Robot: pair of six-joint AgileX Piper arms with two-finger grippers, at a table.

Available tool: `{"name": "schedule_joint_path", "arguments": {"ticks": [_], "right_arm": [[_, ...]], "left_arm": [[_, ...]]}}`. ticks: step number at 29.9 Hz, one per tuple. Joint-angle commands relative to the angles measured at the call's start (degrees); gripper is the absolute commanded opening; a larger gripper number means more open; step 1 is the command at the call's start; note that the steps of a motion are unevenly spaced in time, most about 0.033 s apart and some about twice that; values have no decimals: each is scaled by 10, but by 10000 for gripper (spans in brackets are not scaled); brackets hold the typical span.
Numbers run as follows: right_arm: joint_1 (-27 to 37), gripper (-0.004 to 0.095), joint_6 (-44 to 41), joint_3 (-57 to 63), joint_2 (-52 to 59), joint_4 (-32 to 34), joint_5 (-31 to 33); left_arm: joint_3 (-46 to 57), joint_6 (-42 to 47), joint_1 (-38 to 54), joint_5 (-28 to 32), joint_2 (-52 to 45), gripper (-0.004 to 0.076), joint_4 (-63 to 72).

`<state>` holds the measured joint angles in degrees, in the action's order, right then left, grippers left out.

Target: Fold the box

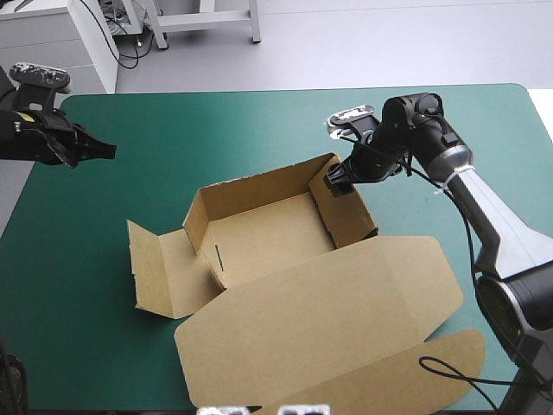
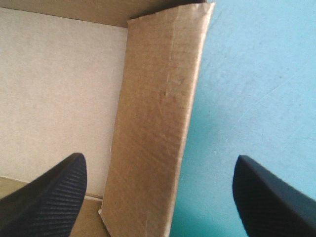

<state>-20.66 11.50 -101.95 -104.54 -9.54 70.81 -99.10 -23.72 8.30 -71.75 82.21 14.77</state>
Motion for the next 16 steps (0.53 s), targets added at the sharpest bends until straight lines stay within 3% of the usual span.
{"name": "schedule_joint_path", "arguments": {"ticks": [1, 16], "right_arm": [[-1, 751, 11, -17, 45, -5, 7], [-1, 751, 21, 38, -36, -8, 7]], "left_arm": [[-14, 0, -1, -20, -21, -8, -2], [-14, 18, -1, -20, -21, -8, -40]]}}
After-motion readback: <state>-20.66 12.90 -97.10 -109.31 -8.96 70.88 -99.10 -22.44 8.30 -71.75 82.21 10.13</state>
